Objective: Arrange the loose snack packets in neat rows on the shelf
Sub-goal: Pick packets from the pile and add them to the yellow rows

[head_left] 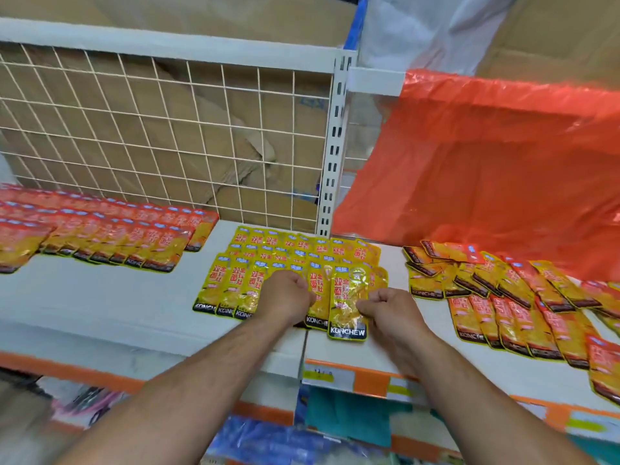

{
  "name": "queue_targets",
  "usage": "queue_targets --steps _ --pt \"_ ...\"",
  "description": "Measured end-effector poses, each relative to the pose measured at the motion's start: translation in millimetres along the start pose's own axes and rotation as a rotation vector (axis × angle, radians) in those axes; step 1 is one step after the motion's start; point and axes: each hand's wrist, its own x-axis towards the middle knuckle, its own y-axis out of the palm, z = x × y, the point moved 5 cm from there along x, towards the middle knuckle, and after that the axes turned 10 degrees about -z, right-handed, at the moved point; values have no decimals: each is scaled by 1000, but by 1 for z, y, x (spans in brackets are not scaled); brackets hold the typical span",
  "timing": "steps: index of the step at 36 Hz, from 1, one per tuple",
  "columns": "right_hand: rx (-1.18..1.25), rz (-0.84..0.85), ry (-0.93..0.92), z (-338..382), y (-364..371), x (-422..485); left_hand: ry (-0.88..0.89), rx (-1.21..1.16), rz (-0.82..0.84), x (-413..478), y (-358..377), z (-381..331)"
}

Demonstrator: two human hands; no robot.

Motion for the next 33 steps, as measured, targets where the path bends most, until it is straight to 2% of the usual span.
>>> queue_targets --steps 11,20,29,33 --pt "-43 -92 -10 8 12 -2 270 300 66 14 -8 -6" --pt "-79 -100 8 10 5 6 311 375 98 22 -4 -7" --pt "-144 30 79 15 11 10 322 436 73 20 -10 -9" --pt "-181 70 79 16 15 12 343 541 87 13 -8 -9"
